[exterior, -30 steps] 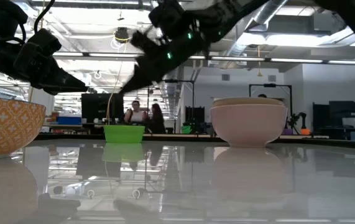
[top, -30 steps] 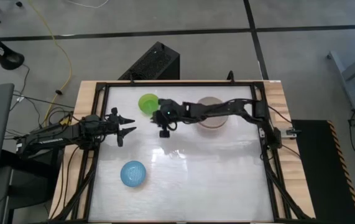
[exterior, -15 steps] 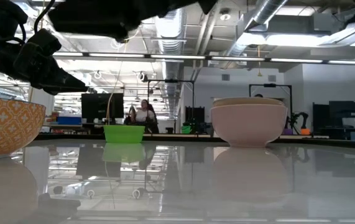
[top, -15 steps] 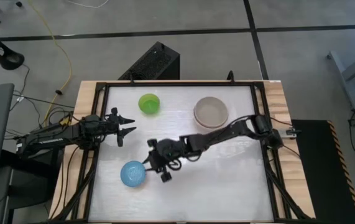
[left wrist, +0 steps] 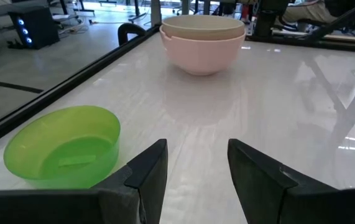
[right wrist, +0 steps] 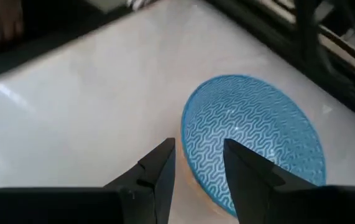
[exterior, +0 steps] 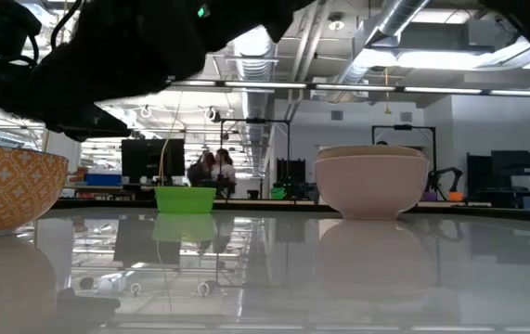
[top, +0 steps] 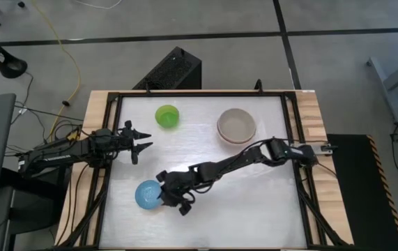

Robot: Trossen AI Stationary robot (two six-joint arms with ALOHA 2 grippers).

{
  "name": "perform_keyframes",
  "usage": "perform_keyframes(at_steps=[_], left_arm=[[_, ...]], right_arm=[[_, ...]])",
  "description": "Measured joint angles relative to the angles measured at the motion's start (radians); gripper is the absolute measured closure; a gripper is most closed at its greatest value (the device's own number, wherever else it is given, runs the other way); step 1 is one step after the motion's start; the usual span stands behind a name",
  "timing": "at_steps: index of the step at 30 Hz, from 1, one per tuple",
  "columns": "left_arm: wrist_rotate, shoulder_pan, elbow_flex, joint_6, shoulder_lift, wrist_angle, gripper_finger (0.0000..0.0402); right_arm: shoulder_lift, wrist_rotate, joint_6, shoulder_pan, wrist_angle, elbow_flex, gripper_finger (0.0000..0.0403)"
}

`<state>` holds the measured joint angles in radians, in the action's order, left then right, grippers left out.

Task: Nest bowls inside each other
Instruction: Stack the blue patterned bowl on top of the gray bowl

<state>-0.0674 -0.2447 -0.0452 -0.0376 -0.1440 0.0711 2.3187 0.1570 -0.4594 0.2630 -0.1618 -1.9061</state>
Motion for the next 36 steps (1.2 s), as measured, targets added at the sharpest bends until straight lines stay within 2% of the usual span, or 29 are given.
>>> perform_keyframes(at_steps=[9,14,26,36], left_arm=[[0.000,0.000,0.000,0.000,0.000,0.000,0.0244],[0.000,0.000,0.000,0.000,0.000,0.000,0.0244],[0.000,0.000,0.000,0.000,0.000,0.000,0.0244],[0.000,0.000,0.000,0.000,0.000,0.000,0.0244]], right_arm=[[0.107,-0.005,-0.206,0.004,-0.154,-0.166,0.0247],[0.110,-0.023,-0.279,0.006,-0.152,-0.170,0.0248],[0.110,-0.028,-0.297,-0.017,-0.175,-0.164,0.0269],[0.112,-0.050,-0.488,-0.014,-0.150,-0.164,0.0281]])
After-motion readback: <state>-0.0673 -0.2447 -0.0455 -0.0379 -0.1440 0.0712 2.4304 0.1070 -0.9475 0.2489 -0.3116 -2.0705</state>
